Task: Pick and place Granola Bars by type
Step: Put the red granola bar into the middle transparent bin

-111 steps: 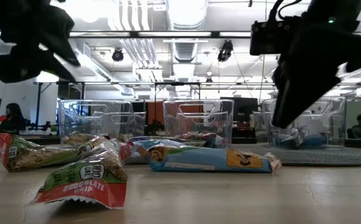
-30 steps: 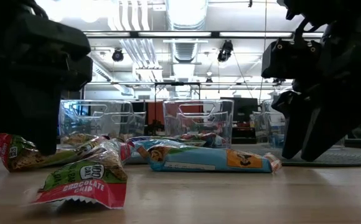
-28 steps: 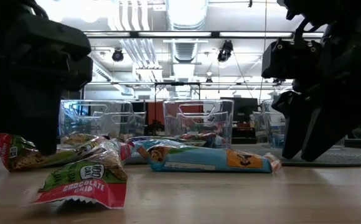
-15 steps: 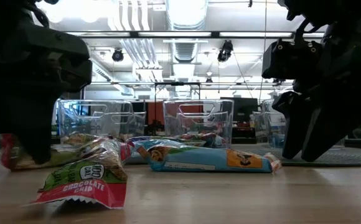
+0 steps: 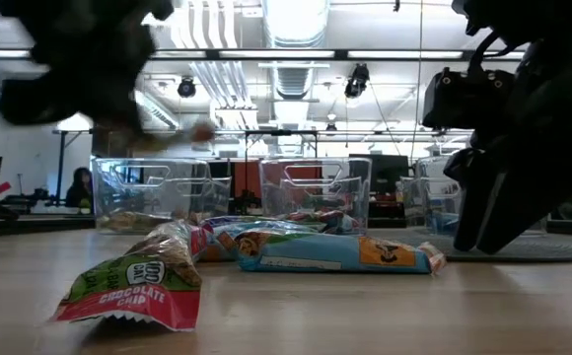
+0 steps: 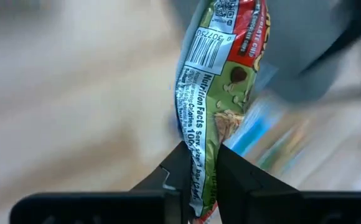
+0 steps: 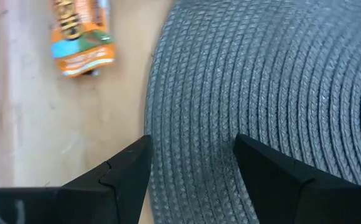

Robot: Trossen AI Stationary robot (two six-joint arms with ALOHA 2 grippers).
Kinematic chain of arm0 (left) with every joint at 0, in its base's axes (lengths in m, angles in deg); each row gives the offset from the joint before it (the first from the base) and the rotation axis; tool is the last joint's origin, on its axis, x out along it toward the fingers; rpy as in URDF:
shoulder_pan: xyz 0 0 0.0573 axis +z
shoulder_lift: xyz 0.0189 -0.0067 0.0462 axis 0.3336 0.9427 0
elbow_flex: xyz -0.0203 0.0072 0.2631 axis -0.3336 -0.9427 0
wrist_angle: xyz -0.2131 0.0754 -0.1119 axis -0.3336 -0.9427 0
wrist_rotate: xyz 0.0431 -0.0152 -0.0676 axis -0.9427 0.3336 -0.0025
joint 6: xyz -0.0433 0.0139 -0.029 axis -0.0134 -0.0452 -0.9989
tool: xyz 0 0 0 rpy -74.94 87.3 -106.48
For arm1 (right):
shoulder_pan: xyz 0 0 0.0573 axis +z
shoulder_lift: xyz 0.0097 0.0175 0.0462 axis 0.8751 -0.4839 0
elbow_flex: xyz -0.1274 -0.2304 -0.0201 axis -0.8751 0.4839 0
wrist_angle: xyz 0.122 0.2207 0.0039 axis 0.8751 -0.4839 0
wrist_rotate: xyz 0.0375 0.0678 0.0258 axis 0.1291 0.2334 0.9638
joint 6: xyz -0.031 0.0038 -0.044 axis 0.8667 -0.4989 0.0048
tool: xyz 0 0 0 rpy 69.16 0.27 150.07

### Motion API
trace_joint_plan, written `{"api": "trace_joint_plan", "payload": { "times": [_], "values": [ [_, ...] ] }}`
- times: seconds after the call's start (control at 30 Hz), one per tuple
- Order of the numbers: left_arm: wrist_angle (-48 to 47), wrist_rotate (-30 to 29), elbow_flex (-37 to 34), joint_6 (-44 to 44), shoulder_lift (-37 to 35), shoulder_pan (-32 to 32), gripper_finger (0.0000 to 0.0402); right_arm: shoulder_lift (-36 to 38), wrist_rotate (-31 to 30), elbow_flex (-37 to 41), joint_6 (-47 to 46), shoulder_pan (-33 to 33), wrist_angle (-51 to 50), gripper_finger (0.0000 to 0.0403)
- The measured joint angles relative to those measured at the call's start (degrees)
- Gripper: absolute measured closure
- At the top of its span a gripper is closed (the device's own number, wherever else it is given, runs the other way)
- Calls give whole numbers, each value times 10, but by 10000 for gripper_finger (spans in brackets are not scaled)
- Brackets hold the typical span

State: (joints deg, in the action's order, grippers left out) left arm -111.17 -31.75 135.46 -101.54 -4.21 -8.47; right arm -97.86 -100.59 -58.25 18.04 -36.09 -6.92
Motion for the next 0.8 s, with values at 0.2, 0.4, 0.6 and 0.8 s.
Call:
{"api": "trace_joint_plan", "payload": {
  "times": [0.2, 0.4, 0.6, 0.8],
  "values": [
    [110, -43, 0, 159, -83, 144, 367, 24, -59, 24, -85, 0, 2, 179],
    [288, 131, 4, 309, -79, 350, 367, 31, -80, 42, -150, 0, 15, 179],
    [300, 322, 39, 354, -8, 491, 367, 30, -127, 42, -215, -4, 25, 179],
    [302, 378, 101, 399, 107, 507, 367, 30, -143, 38, -254, -18, 32, 179]
  ]
}}
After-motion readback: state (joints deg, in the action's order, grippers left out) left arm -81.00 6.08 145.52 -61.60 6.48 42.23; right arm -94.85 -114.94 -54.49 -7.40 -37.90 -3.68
